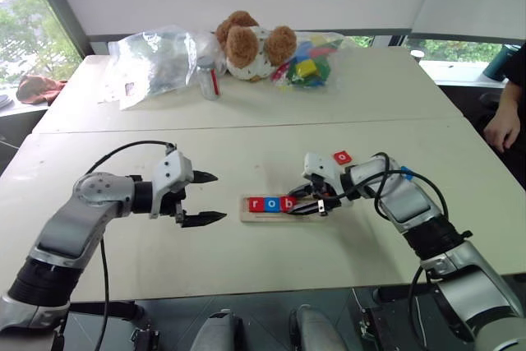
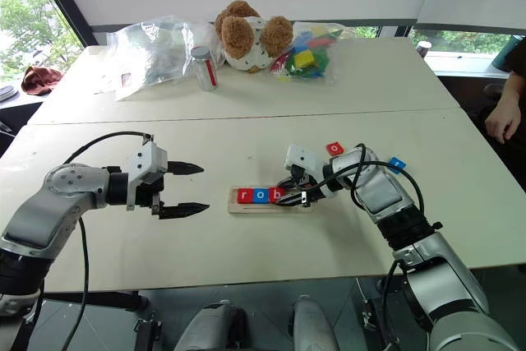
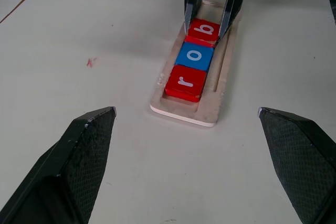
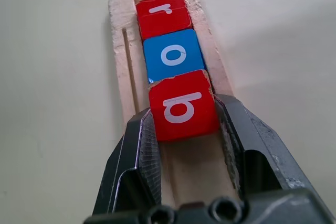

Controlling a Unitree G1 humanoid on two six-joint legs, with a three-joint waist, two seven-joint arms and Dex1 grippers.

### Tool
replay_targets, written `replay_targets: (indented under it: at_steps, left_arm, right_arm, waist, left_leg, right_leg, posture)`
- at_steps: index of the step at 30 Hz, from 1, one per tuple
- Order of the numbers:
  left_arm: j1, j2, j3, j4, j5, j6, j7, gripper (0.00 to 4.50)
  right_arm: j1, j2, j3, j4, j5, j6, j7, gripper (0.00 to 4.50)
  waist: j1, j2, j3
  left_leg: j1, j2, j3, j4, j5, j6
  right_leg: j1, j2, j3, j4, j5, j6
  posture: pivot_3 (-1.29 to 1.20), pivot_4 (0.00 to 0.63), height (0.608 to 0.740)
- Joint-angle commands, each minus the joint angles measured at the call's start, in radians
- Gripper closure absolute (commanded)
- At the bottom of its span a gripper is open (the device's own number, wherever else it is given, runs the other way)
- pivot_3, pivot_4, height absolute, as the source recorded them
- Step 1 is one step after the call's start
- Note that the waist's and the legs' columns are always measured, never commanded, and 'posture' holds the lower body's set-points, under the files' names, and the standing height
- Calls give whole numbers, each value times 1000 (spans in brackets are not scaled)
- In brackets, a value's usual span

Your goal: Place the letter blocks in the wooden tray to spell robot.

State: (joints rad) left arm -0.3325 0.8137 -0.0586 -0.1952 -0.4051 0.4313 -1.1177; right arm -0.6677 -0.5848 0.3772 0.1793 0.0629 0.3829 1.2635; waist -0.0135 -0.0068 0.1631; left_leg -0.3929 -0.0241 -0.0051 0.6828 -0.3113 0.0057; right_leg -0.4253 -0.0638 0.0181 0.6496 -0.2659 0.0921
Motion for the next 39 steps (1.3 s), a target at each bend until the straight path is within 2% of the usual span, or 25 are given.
replay_targets:
  at_steps: [1, 12, 14, 16, 18, 19, 28, 34, 39]
  left_arm:
    - [-11, -3, 21, -12, -3, -10, 4, 0]
    - [-11, -10, 14, -4, 10, -23, 7, 0]
    - [-10, -10, 13, -4, 9, -22, 8, 0]
    - [-10, -11, 14, -3, 9, -21, 8, 0]
    - [-9, -13, 13, -1, 9, -23, 9, 0]
    - [-10, -14, 12, 1, 10, -24, 10, 0]
    - [-14, -26, 13, 5, 12, -25, 11, 0]
    - [-19, -35, 7, 9, 15, -24, 9, 0]
    - [-27, -39, 5, 18, 19, -26, 3, 0]
  right_arm:
    - [-15, 12, -4, -12, 5, -1, 1, 3349]
    - [-15, 26, -8, -13, 0, 0, -10, 3349]
    - [-18, 29, -11, -12, 2, -1, -15, 2287]
    - [-23, 30, -20, -21, 8, 4, -19, 1548]
    - [-22, 30, -33, -43, 21, 13, -22, 428]
    - [-21, 27, -37, -56, 26, 17, -20, 63]
    - [-11, -22, -85, -175, 66, 85, -31, 63]
    - [-1, -21, -71, -116, -19, -51, -127, 63]
    - [-12, -8, -53, -43, -48, -123, -130, 63]
  waist:
    - [0, 0, 0]
    - [0, 0, 0]
    - [0, 0, 0]
    - [0, 0, 0]
    - [0, 0, 0]
    - [0, 0, 0]
    - [2, 0, 0]
    - [0, 0, 0]
    - [0, 0, 0]
  left_leg:
    - [0, 0, 0, 0, 0, 0]
    - [0, 0, 0, 0, 0, 0]
    - [0, 0, 0, 0, 0, 0]
    - [0, 0, 0, 0, 0, 0]
    - [0, 0, 0, 0, 0, 0]
    - [0, 0, 0, 0, 0, 0]
    - [0, 0, 0, 0, 0, 0]
    - [0, 0, 0, 0, 0, 0]
    - [0, 0, 0, 0, 0, 0]
  right_leg:
    - [0, 0, 0, 0, 0, 0]
    - [0, 0, 0, 0, 0, 0]
    - [0, 0, 0, 0, 0, 0]
    - [0, 0, 0, 0, 0, 0]
    - [0, 0, 0, 0, 0, 0]
    - [0, 0, 0, 0, 0, 0]
    - [0, 0, 0, 0, 0, 0]
    - [0, 0, 0, 0, 0, 0]
    - [0, 0, 0, 0, 0, 0]
  posture:
    - [0, 150, 740]
    - [0, 150, 740]
    - [0, 150, 740]
    - [0, 150, 740]
    - [0, 150, 740]
    - [0, 150, 740]
    - [0, 150, 740]
    - [0, 150, 740]
    - [0, 150, 740]
